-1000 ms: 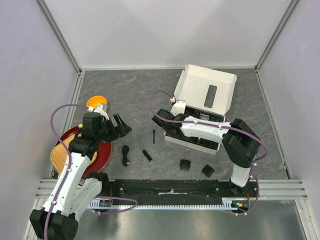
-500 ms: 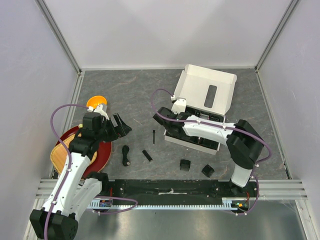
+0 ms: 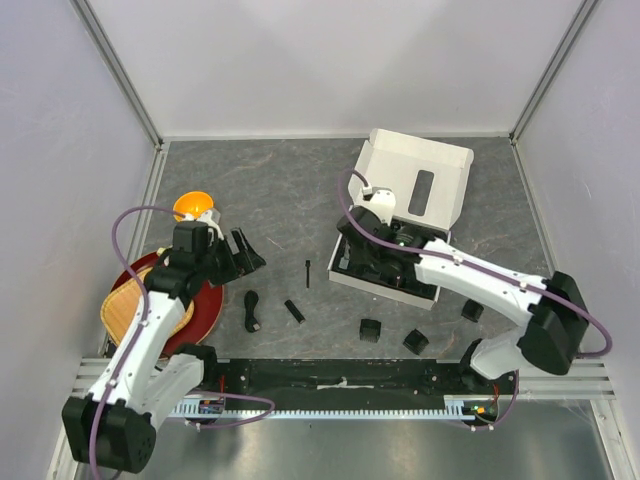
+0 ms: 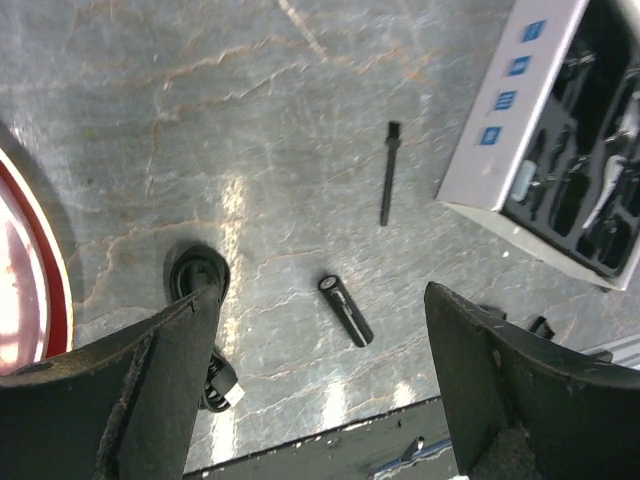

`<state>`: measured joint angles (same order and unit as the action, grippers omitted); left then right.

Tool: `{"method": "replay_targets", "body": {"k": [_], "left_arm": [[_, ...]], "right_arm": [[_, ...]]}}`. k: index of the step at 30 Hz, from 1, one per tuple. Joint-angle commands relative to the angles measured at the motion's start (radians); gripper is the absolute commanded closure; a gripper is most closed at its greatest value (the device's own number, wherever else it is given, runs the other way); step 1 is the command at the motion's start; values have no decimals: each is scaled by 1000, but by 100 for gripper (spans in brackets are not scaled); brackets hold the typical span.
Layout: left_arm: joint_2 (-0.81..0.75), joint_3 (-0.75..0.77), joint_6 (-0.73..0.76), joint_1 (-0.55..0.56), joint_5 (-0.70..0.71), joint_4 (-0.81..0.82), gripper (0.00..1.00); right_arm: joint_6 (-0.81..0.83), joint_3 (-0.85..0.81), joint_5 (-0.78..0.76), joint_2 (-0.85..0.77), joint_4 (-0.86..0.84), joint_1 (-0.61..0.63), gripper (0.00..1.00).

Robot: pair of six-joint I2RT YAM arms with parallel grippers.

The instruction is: Sort the hair-cutting tools

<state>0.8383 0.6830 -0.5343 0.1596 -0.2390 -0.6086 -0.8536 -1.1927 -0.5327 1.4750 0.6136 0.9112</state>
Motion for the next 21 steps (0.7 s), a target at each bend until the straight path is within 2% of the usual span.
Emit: {"method": "replay_targets", "body": {"k": [1, 9, 13, 21], "left_arm": [[97, 42, -32, 29, 53, -86, 11], [222, 7, -154, 122, 165, -103, 16], [219, 3, -228, 248, 296, -144, 16], [261, -19, -314, 301, 428, -218, 18]], "right_arm": [[39, 91, 56, -110, 32, -3, 49], [63, 145, 53, -163, 3, -11, 45], [64, 173, -1, -191, -11, -21, 45], [109, 226, 17, -249, -66, -61, 43]]}}
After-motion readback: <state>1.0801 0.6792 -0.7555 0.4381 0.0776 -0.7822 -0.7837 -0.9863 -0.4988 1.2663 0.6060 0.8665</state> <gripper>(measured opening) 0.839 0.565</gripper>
